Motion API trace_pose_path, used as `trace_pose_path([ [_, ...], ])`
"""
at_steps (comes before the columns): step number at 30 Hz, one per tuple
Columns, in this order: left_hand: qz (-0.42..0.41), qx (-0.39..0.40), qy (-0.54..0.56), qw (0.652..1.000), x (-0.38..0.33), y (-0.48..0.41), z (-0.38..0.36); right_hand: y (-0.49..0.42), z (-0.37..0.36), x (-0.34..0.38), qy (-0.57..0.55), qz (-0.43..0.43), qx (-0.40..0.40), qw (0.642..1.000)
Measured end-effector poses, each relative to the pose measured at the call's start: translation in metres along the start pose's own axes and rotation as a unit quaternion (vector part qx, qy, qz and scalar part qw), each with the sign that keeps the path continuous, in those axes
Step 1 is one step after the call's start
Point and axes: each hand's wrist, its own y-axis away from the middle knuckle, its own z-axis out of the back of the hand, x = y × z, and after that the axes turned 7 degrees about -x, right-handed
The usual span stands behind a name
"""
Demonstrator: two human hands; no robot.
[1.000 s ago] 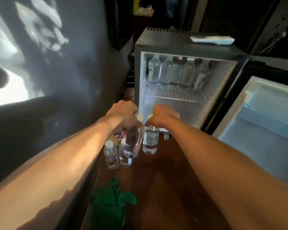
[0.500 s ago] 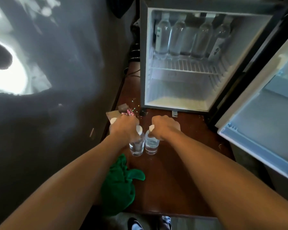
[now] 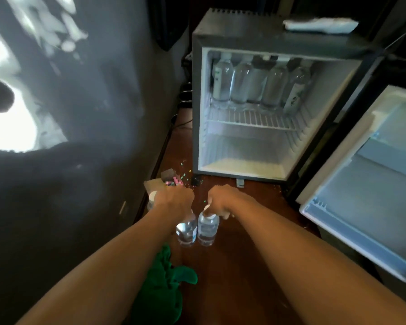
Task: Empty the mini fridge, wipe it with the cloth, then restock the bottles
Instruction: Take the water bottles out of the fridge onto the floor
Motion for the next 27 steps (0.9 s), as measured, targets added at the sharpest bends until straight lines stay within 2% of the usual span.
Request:
trace_pose_path([
  [1,0.011,-0.003,0.035,0.999,-0.001,-0.006,0.018,-0.001,0.009,-0.002,-0.013,-0.006,0.016,1.0],
  [3,0.033,-0.044,0.094,0.994,-0.003,-0.021,0.059,-0.007,0.032,-0.005,-0.016,-0.013,-0.003,1.0],
  [6,0.031,-0.123,0.134,0.983,-0.005,-0.044,0.118,-0.016,0.073,-0.011,-0.001,-0.012,-0.103,0.995],
  [10,0.04,-0.186,0.254,0.948,-0.013,-0.079,0.167,-0.019,0.136,-0.027,-0.088,-0.022,-0.222,0.971],
  [14,0.048,-0.226,0.31,0.922,-0.027,-0.117,0.189,-0.031,0.186,-0.051,-0.163,-0.02,-0.304,0.938],
  [19,0.067,-0.238,0.373,0.894,-0.037,-0.179,0.203,-0.071,0.232,-0.072,-0.296,-0.007,-0.295,0.908],
  [23,0.095,-0.245,0.391,0.882,-0.044,-0.234,0.198,-0.119,0.25,-0.075,-0.346,-0.008,-0.281,0.895],
  [27,0.085,-0.283,0.296,0.908,-0.05,-0.274,0.195,-0.16,0.257,-0.06,-0.359,0.01,-0.272,0.893],
])
